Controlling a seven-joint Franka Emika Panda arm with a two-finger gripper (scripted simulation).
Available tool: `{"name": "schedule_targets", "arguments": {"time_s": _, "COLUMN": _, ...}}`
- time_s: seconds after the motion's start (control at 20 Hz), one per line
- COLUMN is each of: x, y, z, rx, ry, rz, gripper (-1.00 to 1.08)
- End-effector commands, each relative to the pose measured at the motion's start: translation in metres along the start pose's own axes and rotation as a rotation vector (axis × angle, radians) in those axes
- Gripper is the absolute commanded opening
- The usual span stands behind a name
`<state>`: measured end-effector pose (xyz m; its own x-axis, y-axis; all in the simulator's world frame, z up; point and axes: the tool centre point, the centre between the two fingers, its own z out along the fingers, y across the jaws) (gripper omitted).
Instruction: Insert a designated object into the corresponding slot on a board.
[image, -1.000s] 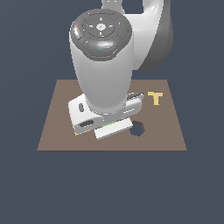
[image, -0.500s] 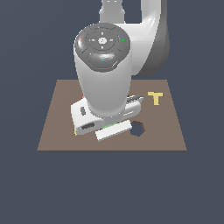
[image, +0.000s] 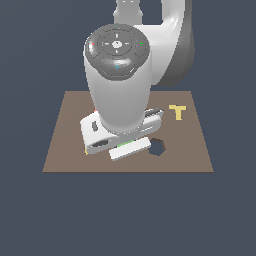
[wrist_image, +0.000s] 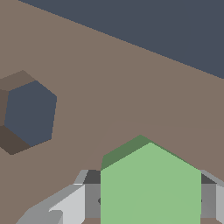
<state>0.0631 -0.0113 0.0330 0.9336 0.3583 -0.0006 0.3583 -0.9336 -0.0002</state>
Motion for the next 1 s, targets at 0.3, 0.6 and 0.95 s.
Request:
{"name": "schedule_targets", "arguments": {"time_s": 0.3, "x": 0.0, "y": -0.002, "z": 0.0, "rx": 0.0, "ry": 0.0, "rz": 0.024, "gripper": -1.0}}
{"name": "schedule_targets", "arguments": {"time_s": 0.6, "x": -0.001, "y": -0.008, "z": -0.001, "rx": 0.0, "ry": 0.0, "rz": 0.094, "gripper": -1.0}}
{"name": "schedule_targets", "arguments": {"time_s": 0.95, "x": -0.001, "y": -0.021, "z": -0.002, "rx": 0.0, "ry": 0.0, "rz": 0.236, "gripper": -1.0}}
